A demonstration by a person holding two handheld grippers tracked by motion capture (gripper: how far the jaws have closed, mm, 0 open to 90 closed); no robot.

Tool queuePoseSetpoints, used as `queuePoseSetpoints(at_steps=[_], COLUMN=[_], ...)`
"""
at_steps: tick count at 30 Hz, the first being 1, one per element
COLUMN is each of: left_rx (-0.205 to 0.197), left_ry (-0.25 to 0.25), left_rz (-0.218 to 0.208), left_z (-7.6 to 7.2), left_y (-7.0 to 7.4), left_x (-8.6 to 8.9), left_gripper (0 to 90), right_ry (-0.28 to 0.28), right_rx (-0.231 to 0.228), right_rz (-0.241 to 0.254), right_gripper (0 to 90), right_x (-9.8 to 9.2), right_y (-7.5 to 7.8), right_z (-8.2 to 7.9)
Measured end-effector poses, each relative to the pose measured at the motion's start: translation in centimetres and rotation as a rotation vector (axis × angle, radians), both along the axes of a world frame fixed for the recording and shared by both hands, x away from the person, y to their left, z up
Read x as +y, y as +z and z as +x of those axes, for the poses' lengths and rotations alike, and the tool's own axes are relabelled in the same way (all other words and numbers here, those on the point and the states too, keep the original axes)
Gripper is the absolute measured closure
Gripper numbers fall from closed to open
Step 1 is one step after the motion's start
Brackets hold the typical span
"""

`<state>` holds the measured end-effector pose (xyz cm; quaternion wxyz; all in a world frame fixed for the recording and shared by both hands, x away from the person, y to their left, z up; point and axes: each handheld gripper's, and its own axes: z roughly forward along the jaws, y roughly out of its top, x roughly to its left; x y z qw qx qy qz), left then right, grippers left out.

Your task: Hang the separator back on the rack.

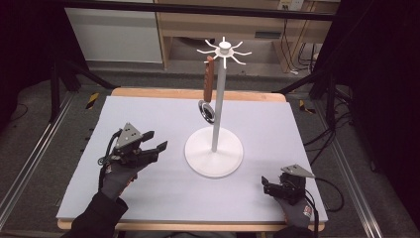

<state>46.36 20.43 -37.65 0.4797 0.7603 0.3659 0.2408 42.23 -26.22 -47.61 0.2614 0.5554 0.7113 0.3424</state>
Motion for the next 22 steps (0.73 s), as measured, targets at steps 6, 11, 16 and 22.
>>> queuePoseSetpoints(at_steps=[6, 11, 16, 22], left_rx=[0.037, 0.068, 0.089, 0.105], left_ry=[0.030, 0.083, 0.126, 0.155], left_rz=[0.009, 0.021, 0.039, 0.058], left_z=[-0.2, -0.7, -1.3, -1.5], left_y=[-2.1, -4.1, -5.8, -6.7], left_x=[1.7, 4.2, 5.8, 6.9], left_gripper=[38.9, 38.4, 38.0, 37.3], right_ry=[-0.010, -0.019, -0.029, -0.030], right_rx=[-0.002, -0.004, 0.002, 0.002], right_rz=[0.004, 0.005, 0.001, 0.001], right_gripper=[9.5, 9.4, 9.1, 9.0], right_x=[-0.1, -0.1, -0.2, -0.2], right_y=[0.0, 0.0, 0.0, 0.0], right_z=[0.0, 0.0, 0.0, 0.0])
